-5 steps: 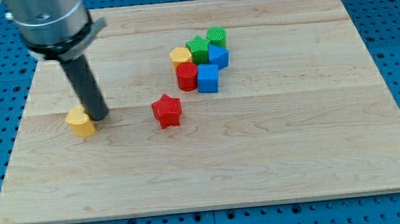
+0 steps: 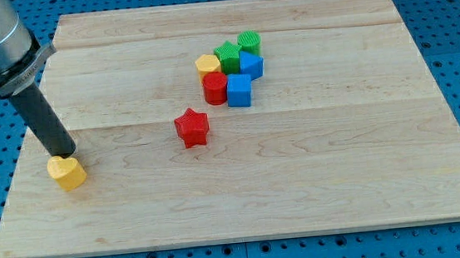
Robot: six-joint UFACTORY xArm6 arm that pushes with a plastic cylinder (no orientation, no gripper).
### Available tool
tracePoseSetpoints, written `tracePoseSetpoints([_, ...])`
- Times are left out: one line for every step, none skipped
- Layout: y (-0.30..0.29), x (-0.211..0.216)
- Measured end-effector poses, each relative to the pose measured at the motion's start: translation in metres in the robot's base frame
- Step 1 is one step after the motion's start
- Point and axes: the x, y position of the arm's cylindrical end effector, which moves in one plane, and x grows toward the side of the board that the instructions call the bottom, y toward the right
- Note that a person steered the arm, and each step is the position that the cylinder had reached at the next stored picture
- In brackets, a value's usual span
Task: Push the red star closer to yellow heart
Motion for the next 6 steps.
tracePoseSetpoints([0.023, -0.011])
tracePoseSetpoints([0.024, -0.011])
tracePoseSetpoints([0.024, -0.012])
tracePoseSetpoints([0.024, -0.014])
tracePoseSetpoints([0.024, -0.015])
tracePoseSetpoints([0.024, -0.023])
